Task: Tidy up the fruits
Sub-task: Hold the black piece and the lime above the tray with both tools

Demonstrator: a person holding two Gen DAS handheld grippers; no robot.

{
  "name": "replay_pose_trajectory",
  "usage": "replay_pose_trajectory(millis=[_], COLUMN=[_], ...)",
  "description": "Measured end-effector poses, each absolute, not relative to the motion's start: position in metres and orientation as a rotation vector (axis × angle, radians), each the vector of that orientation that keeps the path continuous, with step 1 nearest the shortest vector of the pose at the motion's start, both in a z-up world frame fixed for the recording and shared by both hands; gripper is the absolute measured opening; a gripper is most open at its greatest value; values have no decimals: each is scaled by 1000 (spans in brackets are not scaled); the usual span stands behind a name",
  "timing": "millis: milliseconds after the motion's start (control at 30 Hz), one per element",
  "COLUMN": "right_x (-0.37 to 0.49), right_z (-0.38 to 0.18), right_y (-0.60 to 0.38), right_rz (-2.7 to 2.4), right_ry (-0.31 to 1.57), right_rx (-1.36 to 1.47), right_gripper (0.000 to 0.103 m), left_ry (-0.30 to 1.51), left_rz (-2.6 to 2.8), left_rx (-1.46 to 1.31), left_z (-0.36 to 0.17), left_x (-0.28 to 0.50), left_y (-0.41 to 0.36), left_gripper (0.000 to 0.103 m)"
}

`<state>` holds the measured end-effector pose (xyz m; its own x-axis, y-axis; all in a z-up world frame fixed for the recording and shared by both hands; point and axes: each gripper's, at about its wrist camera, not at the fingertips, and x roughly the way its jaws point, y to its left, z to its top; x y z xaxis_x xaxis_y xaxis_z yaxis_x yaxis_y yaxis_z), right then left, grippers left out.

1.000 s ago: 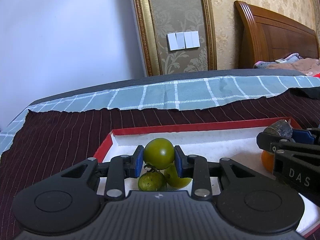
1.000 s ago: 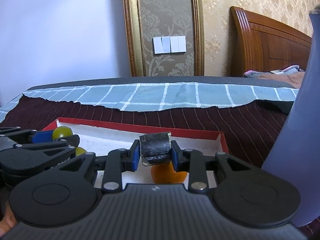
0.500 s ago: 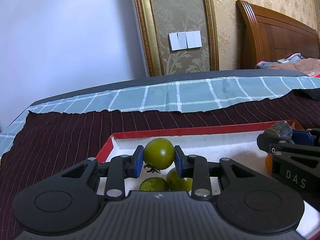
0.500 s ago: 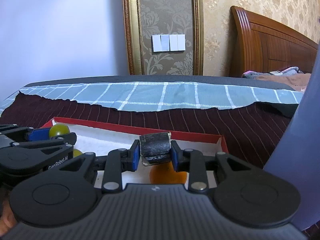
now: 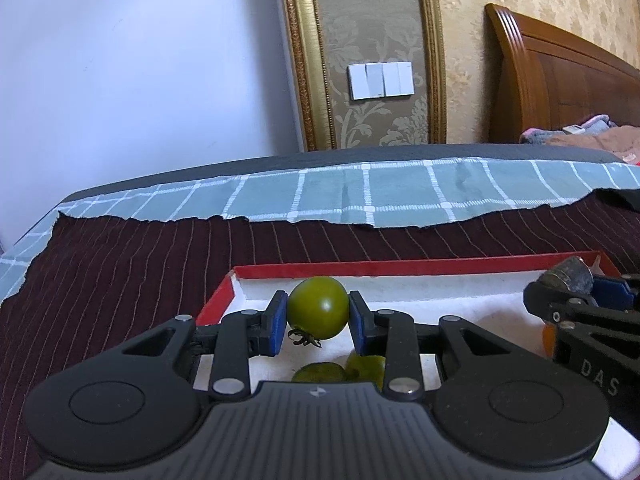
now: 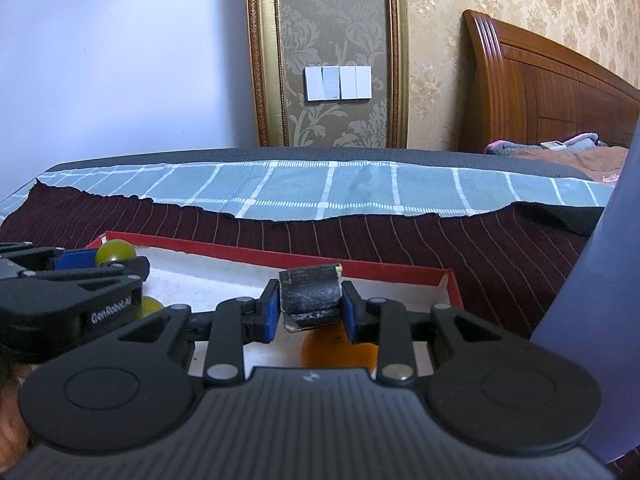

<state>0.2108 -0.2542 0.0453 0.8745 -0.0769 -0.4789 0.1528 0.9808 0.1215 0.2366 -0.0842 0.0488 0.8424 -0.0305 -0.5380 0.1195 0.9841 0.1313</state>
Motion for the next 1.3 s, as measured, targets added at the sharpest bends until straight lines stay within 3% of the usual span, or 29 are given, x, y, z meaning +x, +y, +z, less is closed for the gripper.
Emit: replay_pose_trajectory(millis=[1300], right_x=[211], right_z=[39], right_y=[-240], right_rz=[-107], right_ry=[476], right_rx=[109], right_gripper=[30], left_ry=[568], left_rz=[-59], left_rx=[171], left_z=[39], left_x=[240], left_y=[-80], left_gripper=[31])
